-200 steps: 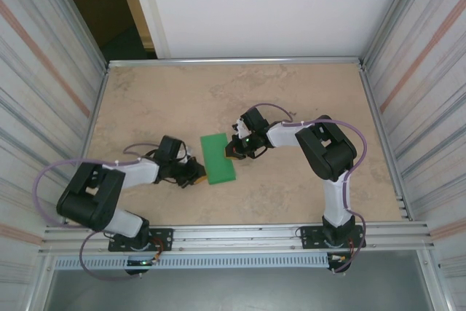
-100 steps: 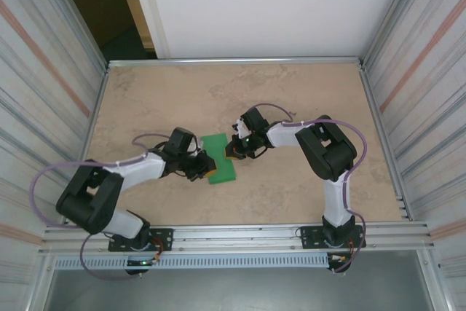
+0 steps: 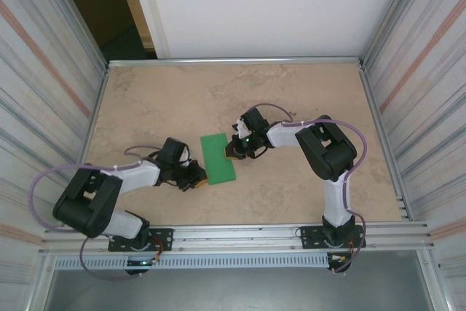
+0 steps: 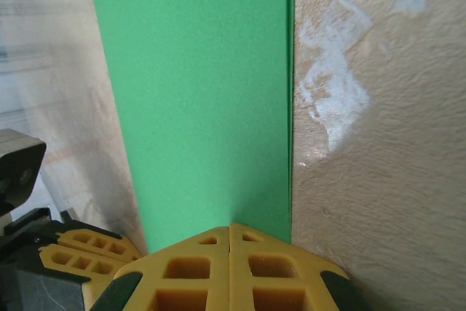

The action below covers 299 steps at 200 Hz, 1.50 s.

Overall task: Fold a paper plane with a square sheet of paper (pick it up from the middle)
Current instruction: First fold the square sheet of paper in half at the center of the table.

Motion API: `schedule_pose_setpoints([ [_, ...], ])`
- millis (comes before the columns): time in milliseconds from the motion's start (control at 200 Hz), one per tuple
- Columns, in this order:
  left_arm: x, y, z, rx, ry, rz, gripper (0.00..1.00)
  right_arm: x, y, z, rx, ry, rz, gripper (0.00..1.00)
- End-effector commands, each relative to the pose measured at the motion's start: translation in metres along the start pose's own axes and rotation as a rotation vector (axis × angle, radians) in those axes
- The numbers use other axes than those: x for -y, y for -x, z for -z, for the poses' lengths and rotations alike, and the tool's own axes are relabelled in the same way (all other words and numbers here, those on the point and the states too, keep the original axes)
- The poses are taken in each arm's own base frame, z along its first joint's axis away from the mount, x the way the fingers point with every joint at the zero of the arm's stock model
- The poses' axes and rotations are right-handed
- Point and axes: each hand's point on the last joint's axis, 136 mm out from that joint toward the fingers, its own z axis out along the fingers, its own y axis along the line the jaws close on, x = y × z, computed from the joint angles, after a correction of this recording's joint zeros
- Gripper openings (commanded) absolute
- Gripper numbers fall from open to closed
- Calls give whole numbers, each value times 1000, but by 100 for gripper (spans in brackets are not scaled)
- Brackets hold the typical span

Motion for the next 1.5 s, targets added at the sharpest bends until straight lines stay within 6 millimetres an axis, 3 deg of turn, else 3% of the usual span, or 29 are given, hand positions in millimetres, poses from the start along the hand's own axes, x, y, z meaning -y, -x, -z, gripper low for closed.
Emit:
schedule_pose_setpoints([
  [0,-13,-10,12,-13,42,23,12,167,-80,0,-139,-569,-273,0],
  [95,36,5,24,29,-52,-78,12,166,-79,-1,-139,-568,-270,0],
  [165,60,10,23,36,-81,-129,12,166,-79,-1,-139,-571,-269,0],
  [286,67,8,-2,-21,-41,-142,12,167,-79,0,-135,-574,-272,0],
  [401,53,4,-24,-64,20,-112,11,167,-79,1,-135,-577,-274,0],
  [536,25,-5,-29,-81,81,-78,11,167,-79,2,-135,-577,-273,0],
  [772,-37,-44,-12,-123,200,1,11,168,-78,4,-132,-580,-276,0],
  [867,-48,-51,-3,-120,231,10,11,169,-78,4,-133,-579,-277,0],
  [957,-32,-42,4,-95,166,5,11,166,-78,4,-133,-572,-272,0],
  [1183,47,2,25,20,-11,-117,13,139,-54,24,-60,-545,-231,0],
  [1353,83,23,15,25,-95,-157,15,125,-31,45,6,-511,-207,0],
  [1428,99,35,7,27,-139,-167,15,103,-19,50,24,-438,-168,0],
  [1493,112,46,1,33,-164,-175,15,71,-5,58,65,-336,-128,5],
])
